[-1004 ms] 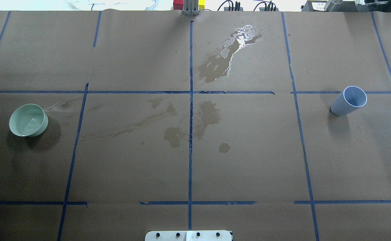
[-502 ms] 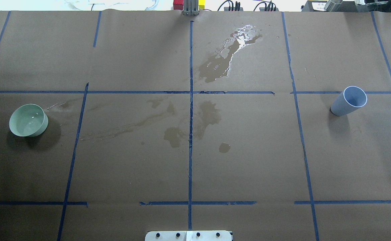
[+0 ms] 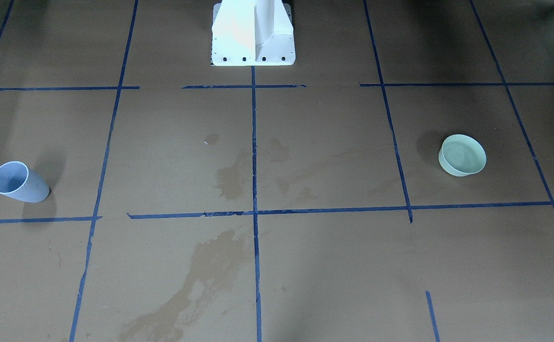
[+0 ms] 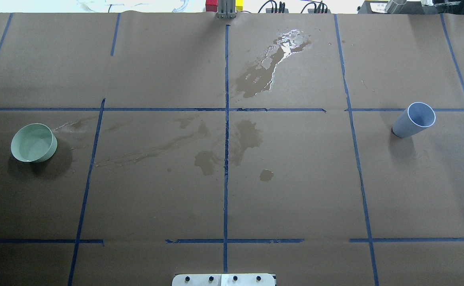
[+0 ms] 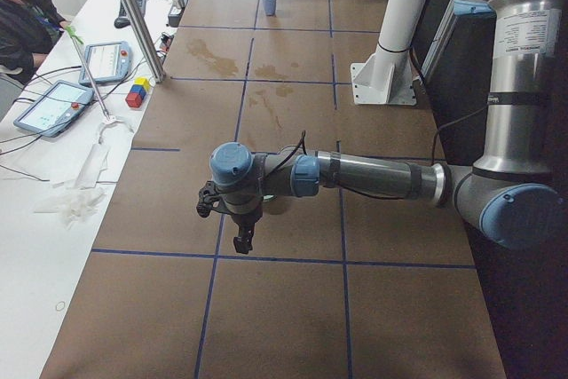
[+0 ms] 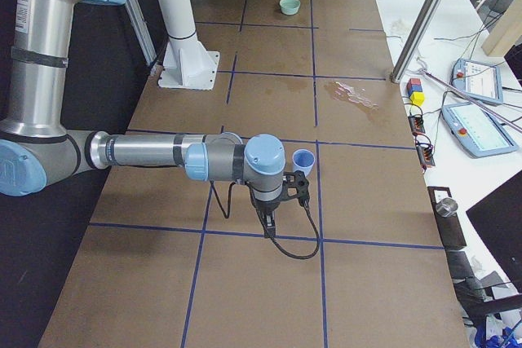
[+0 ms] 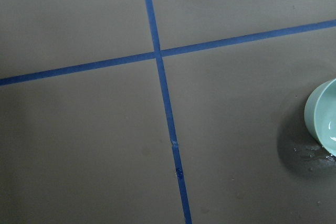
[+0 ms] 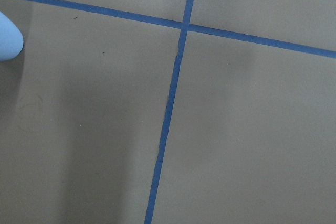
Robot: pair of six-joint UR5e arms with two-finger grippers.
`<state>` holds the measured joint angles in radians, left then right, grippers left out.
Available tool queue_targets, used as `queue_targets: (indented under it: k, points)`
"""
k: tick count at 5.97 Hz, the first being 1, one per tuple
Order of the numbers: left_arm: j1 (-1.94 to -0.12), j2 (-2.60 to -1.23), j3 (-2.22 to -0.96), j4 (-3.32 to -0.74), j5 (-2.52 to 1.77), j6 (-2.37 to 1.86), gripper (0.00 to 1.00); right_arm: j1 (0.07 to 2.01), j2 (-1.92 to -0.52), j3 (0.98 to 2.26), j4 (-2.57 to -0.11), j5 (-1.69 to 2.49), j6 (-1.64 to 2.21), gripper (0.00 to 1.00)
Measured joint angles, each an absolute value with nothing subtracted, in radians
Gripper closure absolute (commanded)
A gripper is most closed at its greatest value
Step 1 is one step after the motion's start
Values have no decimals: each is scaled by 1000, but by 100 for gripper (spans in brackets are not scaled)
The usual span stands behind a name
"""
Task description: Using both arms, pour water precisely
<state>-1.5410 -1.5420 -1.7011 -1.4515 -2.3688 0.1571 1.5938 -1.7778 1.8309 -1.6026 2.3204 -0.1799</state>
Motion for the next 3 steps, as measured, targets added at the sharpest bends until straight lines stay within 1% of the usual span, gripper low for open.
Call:
queue_targets:
  k: [3]
  points:
    - [-1541, -1518, -1689, -1456, -2356, 156, 0, 1592, -1778, 1829, -1603, 2321, -180, 0]
